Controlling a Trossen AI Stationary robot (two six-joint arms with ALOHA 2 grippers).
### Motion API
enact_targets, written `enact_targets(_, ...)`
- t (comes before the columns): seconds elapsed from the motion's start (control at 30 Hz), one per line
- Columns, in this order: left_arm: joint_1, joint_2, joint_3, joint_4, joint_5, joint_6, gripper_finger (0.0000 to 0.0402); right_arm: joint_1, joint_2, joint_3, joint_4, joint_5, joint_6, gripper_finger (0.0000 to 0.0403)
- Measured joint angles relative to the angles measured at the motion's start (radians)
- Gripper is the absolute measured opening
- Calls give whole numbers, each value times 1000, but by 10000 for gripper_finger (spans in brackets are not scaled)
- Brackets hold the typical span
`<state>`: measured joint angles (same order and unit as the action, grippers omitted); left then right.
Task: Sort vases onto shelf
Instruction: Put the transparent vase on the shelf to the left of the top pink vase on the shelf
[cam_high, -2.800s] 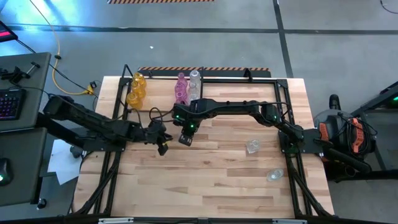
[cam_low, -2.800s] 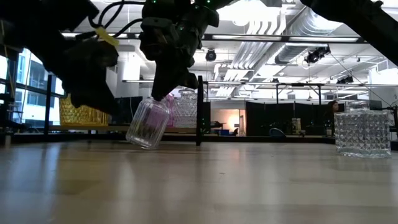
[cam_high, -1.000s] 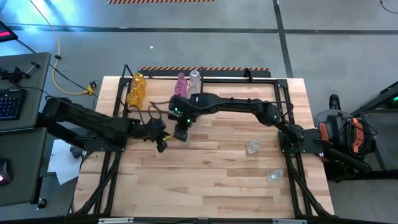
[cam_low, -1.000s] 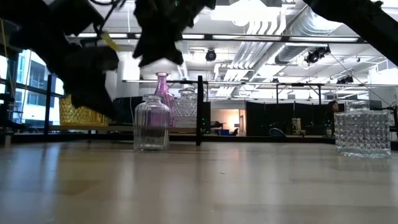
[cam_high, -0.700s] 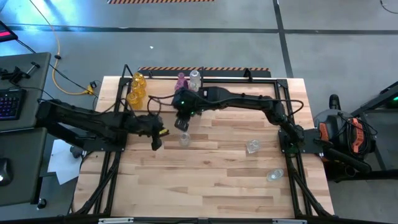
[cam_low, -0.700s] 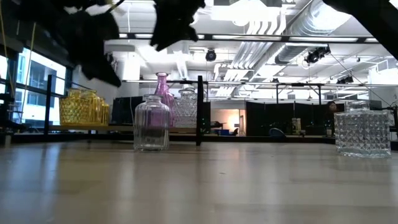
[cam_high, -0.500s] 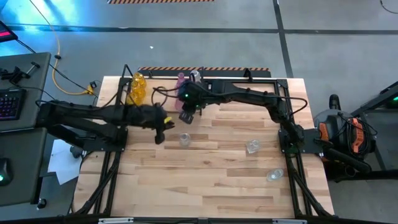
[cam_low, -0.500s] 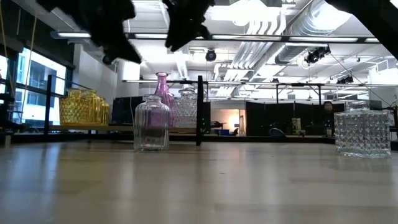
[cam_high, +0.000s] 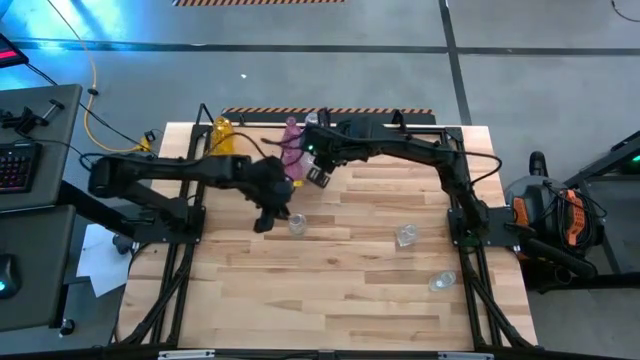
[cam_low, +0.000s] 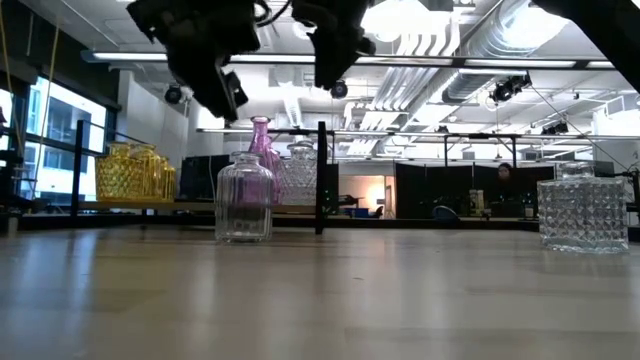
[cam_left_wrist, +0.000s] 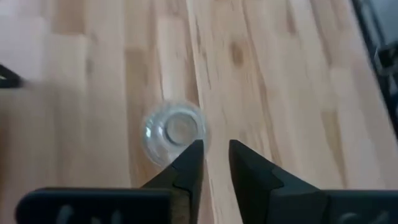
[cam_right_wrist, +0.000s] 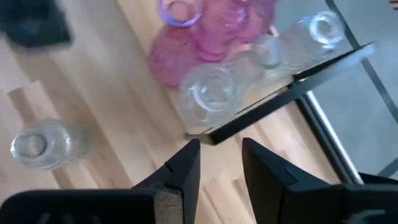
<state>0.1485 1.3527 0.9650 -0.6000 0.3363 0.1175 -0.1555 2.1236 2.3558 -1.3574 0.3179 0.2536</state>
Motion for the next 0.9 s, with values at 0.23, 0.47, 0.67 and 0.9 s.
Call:
enact_targets(0.23, -14, 39, 23, -38, 26, 57, 155, -22, -25, 1, -24, 35, 3, 99)
enact_targets(0.47, -15, 40, 47, -38, -16, 95, 235, -46, -26, 1, -30, 57, 3, 99)
enact_targets(0.67, -38, 42, 55, -29, -93, 125, 241, -96, -30, 0, -30, 57, 12, 99)
enact_targets(0.9, -80, 109, 55, -25, -139, 116, 239, -168, -44, 0, -6, 40, 40, 99)
